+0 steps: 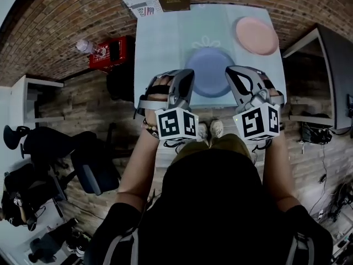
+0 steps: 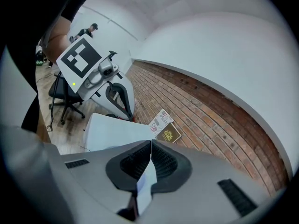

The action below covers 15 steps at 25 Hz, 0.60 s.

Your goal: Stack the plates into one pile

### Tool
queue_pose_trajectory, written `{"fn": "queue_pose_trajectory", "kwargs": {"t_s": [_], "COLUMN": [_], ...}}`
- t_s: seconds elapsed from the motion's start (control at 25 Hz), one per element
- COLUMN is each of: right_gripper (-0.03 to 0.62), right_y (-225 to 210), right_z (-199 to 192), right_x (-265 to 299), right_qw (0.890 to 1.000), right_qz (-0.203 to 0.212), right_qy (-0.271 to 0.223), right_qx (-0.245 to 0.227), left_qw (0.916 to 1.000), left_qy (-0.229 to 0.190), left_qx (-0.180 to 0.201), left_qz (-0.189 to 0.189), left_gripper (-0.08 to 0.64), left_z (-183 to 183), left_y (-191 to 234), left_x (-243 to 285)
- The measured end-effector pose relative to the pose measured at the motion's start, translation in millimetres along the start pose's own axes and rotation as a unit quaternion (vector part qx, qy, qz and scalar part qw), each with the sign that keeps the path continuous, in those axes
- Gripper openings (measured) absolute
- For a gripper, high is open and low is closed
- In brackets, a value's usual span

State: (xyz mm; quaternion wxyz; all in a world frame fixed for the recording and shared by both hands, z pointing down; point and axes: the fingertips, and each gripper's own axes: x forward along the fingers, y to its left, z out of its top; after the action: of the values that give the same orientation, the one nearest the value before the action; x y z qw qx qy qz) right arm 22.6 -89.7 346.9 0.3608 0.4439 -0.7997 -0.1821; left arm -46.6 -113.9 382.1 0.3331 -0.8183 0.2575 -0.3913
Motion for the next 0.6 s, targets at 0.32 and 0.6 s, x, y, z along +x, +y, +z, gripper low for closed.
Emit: {"fn": "queue_pose_trajectory", "kwargs": {"t_s": [0.32, 0.6], "right_gripper": [0.035, 0.035], "right_y": [-2.5, -34.7], "right_z": [-18.4, -57.7], "right_x": [-7.2, -23.1], "right_qw": [0.999, 0.997], "right_qz": [-0.023, -0.051], "right_qy": [0.029, 0.046], "right_qx": [0.018, 0.044], "left_qw": [0.9983, 0.9938], "left_qy": [-0.055, -0.092], "left_qx": [-0.004, -0.012], "left_qz": [-0.015, -0.061], "left_gripper": [0.021, 0.021], "left_z": [26.8, 73.8], "left_y": [-1.2, -12.8], "left_x": [15.7, 54.0]}}
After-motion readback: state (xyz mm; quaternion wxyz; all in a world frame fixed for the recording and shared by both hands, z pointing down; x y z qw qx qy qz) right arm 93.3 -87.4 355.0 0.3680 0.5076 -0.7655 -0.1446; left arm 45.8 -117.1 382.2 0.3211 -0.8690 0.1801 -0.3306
